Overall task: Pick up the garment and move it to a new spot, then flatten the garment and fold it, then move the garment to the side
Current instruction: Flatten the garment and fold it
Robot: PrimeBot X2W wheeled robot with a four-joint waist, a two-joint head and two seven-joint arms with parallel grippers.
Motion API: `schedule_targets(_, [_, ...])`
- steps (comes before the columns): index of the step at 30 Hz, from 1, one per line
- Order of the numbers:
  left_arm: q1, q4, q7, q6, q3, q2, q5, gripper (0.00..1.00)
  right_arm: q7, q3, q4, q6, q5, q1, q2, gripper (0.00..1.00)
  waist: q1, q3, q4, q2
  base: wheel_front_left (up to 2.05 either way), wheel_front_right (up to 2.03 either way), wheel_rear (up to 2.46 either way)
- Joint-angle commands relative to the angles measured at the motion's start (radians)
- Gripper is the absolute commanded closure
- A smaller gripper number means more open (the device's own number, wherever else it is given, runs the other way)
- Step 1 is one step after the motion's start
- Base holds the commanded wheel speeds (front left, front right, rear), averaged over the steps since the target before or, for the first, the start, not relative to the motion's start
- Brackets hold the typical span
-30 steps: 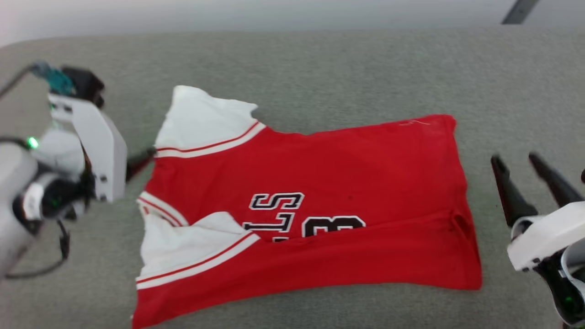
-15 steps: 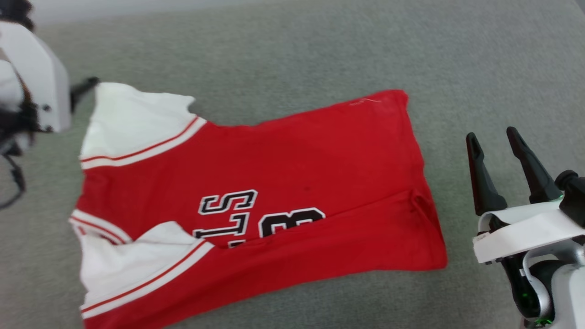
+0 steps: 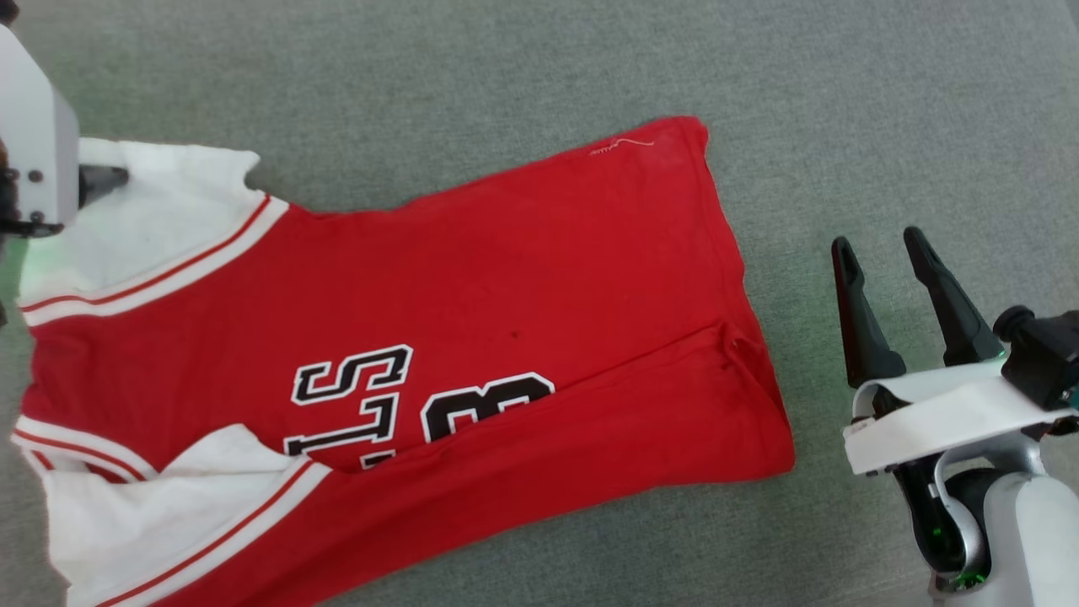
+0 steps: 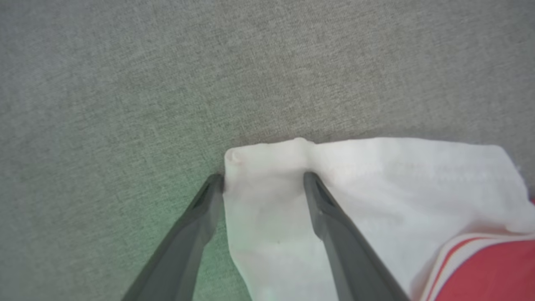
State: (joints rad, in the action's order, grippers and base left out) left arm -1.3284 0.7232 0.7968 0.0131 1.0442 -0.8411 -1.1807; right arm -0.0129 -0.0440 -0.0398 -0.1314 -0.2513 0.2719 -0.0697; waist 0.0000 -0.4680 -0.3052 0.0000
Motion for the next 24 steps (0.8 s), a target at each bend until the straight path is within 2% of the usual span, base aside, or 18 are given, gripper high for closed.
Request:
schedule_targets(1, [-0.008, 0.011, 0.011, -0.004, 0.006, 0.001, 0.004, 0.0, 0.002, 0.001, 0.003, 0.002, -0.011, 0.013, 0.005, 0.0, 0.0, -0.013, -0.01, 0.0, 0.0, 0.0, 0.0])
schedule_targets(3, [-0.002, 0.031, 0.021, -0.005, 0.015, 0.01, 0.01, 0.44, 0.009, -0.001, 0.008, 0.002, -0.011, 0.021, 0.006, 0.0, 0.0, -0.018, -0.01, 0.0, 0.0, 0.0, 0.0])
schedule_targets(5, [0.005, 0.048, 0.037, -0.004, 0.021, 0.02, 0.002, 1.0, 0.025, -0.005, 0.012, 0.002, -0.016, 0.031, 0.007, 0.0, 0.0, -0.022, -0.01, 0.0, 0.0, 0.0, 0.0])
schedule_targets(9, [0.011, 0.075, 0.051, 0.005, 0.029, 0.032, -0.002, 1.0, 0.087, -0.034, 0.01, 0.002, -0.044, 0.056, 0.001, 0.0, 0.0, -0.027, -0.01, 0.0, 0.0, 0.0, 0.0])
schedule_targets(16, [-0.003, 0.084, 0.038, 0.026, 0.035, 0.061, 0.009, 1.0, 0.309, -0.088, -0.005, 0.002, -0.077, 0.208, -0.036, 0.0, 0.0, -0.037, 0.01, 0.0, 0.0, 0.0, 0.0])
schedule_targets(20, [-0.018, 0.075, 0.027, 0.038, 0.037, 0.089, 0.014, 1.0, 0.42, -0.1, 0.065, 0.002, -0.081, 0.33, -0.048, 0.0, 0.0, -0.048, 0.036, 0.0, 0.0, 0.0, 0.0])
schedule_targets(24, [-0.031, 0.067, 0.023, 0.048, 0.042, 0.109, 0.023, 1.0, 0.533, -0.093, 0.188, 0.002, -0.083, 0.434, -0.06, 0.0, 0.0, -0.055, 0.065, 0.0, 0.0, 0.0, 0.0])
